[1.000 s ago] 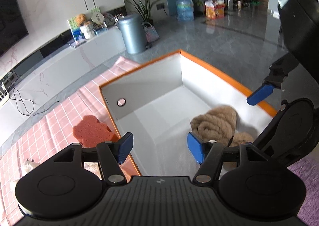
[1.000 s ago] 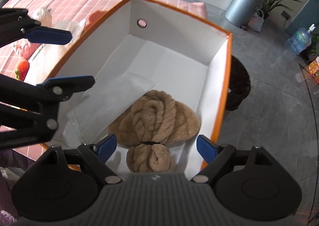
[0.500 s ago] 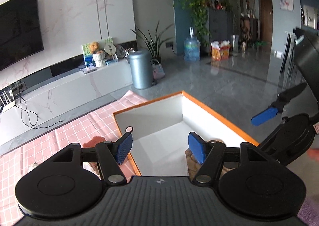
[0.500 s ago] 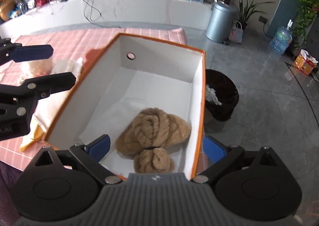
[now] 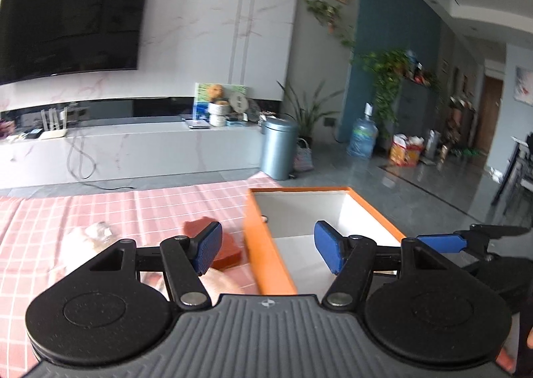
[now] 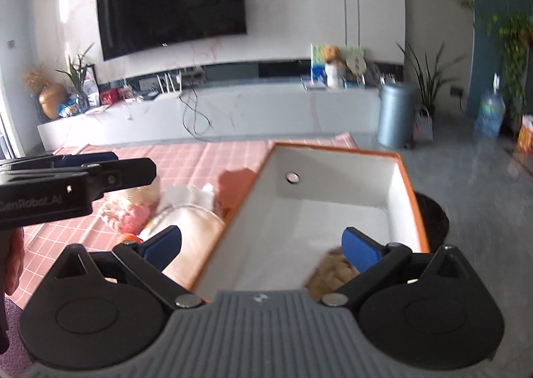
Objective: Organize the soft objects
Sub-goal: 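Withdraw the right gripper from the box back over the table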
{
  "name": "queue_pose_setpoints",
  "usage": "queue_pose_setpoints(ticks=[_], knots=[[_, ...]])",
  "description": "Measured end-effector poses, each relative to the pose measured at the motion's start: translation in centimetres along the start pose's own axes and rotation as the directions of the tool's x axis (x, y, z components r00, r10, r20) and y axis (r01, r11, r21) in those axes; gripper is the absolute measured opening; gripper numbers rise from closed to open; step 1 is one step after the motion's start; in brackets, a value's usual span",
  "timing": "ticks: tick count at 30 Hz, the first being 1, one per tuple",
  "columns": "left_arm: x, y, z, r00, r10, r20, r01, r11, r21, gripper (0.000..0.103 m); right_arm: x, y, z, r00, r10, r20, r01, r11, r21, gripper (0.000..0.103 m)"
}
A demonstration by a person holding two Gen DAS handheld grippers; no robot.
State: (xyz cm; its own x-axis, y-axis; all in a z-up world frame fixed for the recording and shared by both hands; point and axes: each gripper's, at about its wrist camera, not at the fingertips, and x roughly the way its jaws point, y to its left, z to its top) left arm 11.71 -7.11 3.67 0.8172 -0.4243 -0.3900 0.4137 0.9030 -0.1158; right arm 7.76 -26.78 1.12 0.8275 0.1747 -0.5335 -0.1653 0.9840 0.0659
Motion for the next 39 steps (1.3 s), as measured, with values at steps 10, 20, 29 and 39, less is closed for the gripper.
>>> queue_pose_setpoints(ticks=[10, 20, 29, 39], knots=[[-3.6, 4.3, -2.4, 0.992, 0.118, 0.054, -0.112, 0.989, -0.097, 0.075, 0.2, 6.6, -1.9, 0.996, 0.059, 0.073, -0.052, 0.994, -0.093, 0.1], [-5.8, 7.5, -5.9, 0.975, 0.219, -0.031, -0.221, 0.966, -0.131, 0.069, 2.1, 11.7, -4.6, 0.998, 0.056, 0.03, -0.048, 0.973, -0.227, 0.1], [-5.7, 10.6, -9.6, 0.962, 0.215, -0.171, -0.245, 0.953, -0.179, 0.066, 4.6, 14.1, -6.5, 0.998, 0.055, 0.004, -0.051, 0.948, -0.313, 0.091], [-4.9, 12.2, -11.4, 0.951, 0.205, -0.232, -0.25, 0.951, -0.184, 0.059, 7.8, 15.7, -6.7, 0.996, 0.072, -0.058, -0.088, 0.921, -0.379, 0.055]])
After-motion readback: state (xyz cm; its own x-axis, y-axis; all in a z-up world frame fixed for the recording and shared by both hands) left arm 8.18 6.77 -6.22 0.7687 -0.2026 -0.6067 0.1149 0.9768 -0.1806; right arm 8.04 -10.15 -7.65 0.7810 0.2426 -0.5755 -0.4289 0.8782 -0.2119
